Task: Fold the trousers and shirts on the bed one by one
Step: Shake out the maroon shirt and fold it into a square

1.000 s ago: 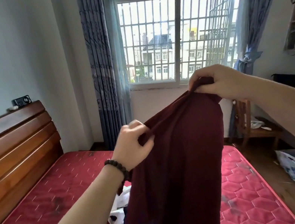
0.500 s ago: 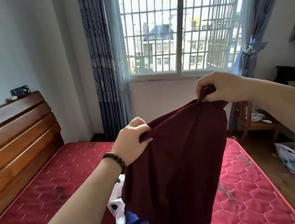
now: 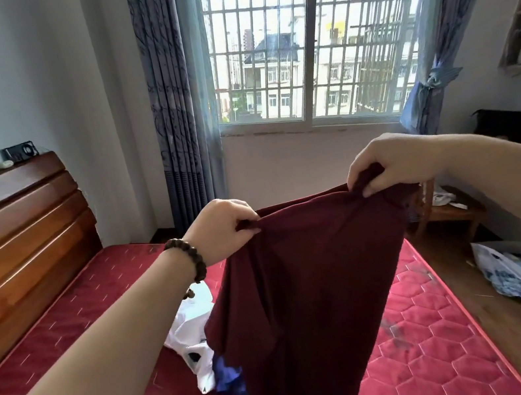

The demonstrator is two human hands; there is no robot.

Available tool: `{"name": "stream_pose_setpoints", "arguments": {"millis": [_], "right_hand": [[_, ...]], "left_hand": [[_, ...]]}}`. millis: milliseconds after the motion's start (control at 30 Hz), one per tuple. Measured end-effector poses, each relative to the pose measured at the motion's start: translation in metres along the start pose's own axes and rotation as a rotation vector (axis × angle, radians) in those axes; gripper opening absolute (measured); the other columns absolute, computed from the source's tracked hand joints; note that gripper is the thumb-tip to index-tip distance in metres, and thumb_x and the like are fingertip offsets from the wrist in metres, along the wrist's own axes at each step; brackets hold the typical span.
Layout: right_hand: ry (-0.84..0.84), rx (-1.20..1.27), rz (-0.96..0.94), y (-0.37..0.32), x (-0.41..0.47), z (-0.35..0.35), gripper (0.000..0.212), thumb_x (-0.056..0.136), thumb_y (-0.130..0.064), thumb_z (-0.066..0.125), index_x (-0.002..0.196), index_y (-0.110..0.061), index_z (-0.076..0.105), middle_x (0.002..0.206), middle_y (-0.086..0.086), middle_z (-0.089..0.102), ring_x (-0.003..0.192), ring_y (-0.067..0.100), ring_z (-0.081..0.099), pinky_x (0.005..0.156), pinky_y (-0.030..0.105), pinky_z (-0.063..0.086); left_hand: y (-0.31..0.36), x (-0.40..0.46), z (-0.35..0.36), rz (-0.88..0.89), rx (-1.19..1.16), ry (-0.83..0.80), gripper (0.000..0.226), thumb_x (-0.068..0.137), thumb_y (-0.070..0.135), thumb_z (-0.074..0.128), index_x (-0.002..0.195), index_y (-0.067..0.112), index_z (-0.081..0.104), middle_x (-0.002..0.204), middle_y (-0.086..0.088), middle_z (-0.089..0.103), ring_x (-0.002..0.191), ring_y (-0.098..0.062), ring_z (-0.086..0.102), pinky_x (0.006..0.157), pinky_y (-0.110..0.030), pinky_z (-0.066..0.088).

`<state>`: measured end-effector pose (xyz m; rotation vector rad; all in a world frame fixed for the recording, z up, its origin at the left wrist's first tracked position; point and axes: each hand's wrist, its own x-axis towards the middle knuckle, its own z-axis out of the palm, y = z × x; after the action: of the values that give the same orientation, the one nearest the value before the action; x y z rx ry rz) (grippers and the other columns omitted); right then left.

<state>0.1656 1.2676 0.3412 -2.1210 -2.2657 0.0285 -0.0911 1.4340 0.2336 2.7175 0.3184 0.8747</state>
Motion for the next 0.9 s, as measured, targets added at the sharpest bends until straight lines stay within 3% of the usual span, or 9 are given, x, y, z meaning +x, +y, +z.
{"name": "stream_pose_setpoints", "arguments": {"millis": [133, 367, 600, 667, 767, 900], "right_hand": [[0.077, -0.052, 0.028, 0.001, -0.002, 0.006, 0.016, 0.076, -0.022, 0.079, 0.09, -0.02, 0.074, 0.082, -0.008, 0.07, 0.081, 0.012, 0.062, 0.081, 0.027, 0.043], [0.204, -0.037, 0.081, -0.001, -0.002, 0.01, 0.011, 0.077, -0.017, 0.076, 0.077, -0.014, 0.065, 0.066, -0.005, 0.058, 0.067, 0.016, 0.053, 0.062, 0.021, 0.037], [0.145, 0.063, 0.093, -0.007, -0.003, 0.008, 0.017, 0.087, -0.028, 0.068, 0.074, -0.016, 0.068, 0.062, -0.005, 0.059, 0.057, 0.005, 0.05, 0.06, 0.016, 0.038], [0.143, 0.118, 0.101, -0.008, -0.003, 0.007, 0.015, 0.089, -0.026, 0.066, 0.076, -0.017, 0.07, 0.064, -0.003, 0.062, 0.058, 0.008, 0.053, 0.065, 0.023, 0.043], [0.161, 0.146, 0.095, -0.009, -0.003, 0.006, 0.012, 0.088, -0.023, 0.067, 0.082, -0.015, 0.073, 0.073, 0.003, 0.068, 0.071, 0.023, 0.062, 0.074, 0.038, 0.049], [0.166, 0.137, 0.094, -0.01, -0.002, 0.004, 0.011, 0.085, -0.025, 0.07, 0.084, -0.015, 0.075, 0.073, 0.001, 0.069, 0.072, 0.02, 0.062, 0.077, 0.04, 0.05]], "left_hand": [[-0.002, 0.003, -0.003, -0.046, -0.081, 0.033, 0.006, 0.075, 0.011, 0.079, 0.079, 0.011, 0.075, 0.078, 0.005, 0.063, 0.069, -0.007, 0.056, 0.067, -0.011, 0.04], [0.003, -0.003, -0.004, -0.048, -0.147, 0.047, 0.031, 0.069, 0.022, 0.085, 0.066, 0.007, 0.058, 0.07, 0.003, 0.053, 0.063, -0.009, 0.045, 0.062, -0.016, 0.037], [-0.004, -0.011, -0.008, -0.119, -0.282, -0.013, 0.004, 0.085, 0.004, 0.068, 0.082, 0.007, 0.069, 0.08, -0.009, 0.064, 0.075, -0.026, 0.059, 0.071, -0.029, 0.049], [-0.007, -0.013, -0.008, -0.145, -0.28, -0.037, 0.004, 0.082, 0.007, 0.072, 0.083, 0.006, 0.068, 0.081, -0.01, 0.064, 0.074, -0.025, 0.058, 0.074, -0.034, 0.05], [-0.006, -0.016, -0.004, -0.16, -0.248, -0.035, 0.023, 0.073, 0.022, 0.082, 0.072, 0.013, 0.061, 0.067, 0.003, 0.056, 0.059, -0.006, 0.045, 0.062, -0.024, 0.043], [-0.003, -0.016, 0.005, -0.14, -0.217, -0.015, 0.038, 0.08, 0.033, 0.074, 0.064, 0.005, 0.054, 0.057, 0.002, 0.041, 0.054, -0.008, 0.034, 0.055, -0.018, 0.031]]}}
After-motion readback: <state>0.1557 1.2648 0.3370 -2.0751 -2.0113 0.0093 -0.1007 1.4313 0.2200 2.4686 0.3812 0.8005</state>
